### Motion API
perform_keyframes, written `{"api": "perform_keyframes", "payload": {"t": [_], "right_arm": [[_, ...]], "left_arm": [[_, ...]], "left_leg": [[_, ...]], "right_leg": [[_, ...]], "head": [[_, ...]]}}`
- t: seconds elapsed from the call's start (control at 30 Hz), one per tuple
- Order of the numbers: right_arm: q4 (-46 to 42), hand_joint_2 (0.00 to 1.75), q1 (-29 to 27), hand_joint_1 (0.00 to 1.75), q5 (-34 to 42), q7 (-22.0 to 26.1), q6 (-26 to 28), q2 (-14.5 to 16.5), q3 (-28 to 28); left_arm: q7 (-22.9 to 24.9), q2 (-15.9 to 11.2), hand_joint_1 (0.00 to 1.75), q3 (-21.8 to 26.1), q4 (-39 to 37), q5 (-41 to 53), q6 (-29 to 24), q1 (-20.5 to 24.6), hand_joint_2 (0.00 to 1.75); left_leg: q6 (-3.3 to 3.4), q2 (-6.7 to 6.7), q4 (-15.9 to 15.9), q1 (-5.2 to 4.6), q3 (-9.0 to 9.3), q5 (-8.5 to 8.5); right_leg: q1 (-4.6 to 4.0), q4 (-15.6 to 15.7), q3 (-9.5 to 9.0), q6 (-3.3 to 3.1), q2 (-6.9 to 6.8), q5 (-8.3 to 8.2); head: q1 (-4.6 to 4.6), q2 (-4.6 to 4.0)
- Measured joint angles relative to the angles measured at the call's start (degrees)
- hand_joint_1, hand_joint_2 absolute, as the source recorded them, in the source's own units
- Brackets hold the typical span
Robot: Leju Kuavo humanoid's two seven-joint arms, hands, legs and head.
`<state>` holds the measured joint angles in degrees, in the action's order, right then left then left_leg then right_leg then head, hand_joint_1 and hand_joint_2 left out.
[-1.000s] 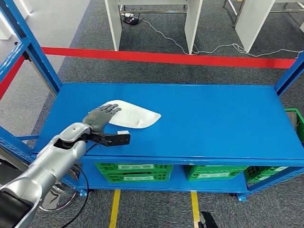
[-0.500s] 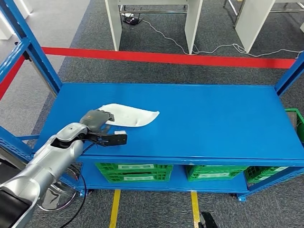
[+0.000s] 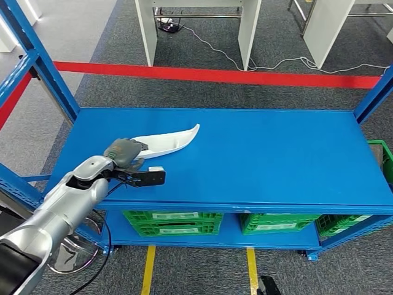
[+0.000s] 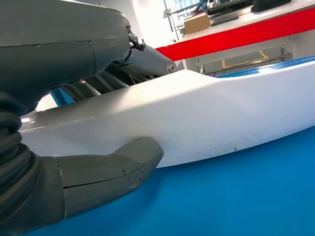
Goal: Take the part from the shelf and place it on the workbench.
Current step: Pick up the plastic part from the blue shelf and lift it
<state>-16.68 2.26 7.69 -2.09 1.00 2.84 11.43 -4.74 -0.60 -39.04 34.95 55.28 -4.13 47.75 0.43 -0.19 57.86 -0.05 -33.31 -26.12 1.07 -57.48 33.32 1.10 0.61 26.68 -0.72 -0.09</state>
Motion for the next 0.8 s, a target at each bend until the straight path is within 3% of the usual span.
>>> {"api": "perform_keyframes", "payload": {"t": [0.2, 0.47, 0.8], "right_arm": [[0.0, 0.00, -0.1, 0.00, -0.2, 0.0, 0.2, 0.0, -0.1], [0.0, 0.00, -0.4, 0.00, -1.4, 0.4, 0.4, 0.0, -0.2], [0.0, 0.00, -0.5, 0.00, -2.3, 0.7, 0.6, 0.0, -0.2]], "left_arm": [[-2.1, -0.6, 1.75, 0.0, 0.0, 0.3, -3.5, -0.2, 1.75], [-5.3, -3.2, 1.75, 0.1, 6.4, 2.8, -18.1, -4.1, 1.75], [-4.7, -5.2, 1.75, 1.2, 20.9, 1.9, -20.6, -9.7, 1.75]], "left_leg": [[0.00, 0.00, 0.0, 0.00, 0.00, 0.00], [0.01, -0.04, 0.0, 0.00, -0.04, 0.00], [0.02, -0.05, 0.0, -0.04, -0.06, -0.01]], "right_leg": [[0.00, 0.0, -0.01, 0.00, 0.00, 0.00], [0.00, 0.0, 0.02, 0.00, -0.09, 0.02], [0.04, 0.0, 0.03, 0.02, -0.07, 0.02]], "head": [[0.00, 0.00], [0.01, 0.01], [0.01, 0.00]]}}
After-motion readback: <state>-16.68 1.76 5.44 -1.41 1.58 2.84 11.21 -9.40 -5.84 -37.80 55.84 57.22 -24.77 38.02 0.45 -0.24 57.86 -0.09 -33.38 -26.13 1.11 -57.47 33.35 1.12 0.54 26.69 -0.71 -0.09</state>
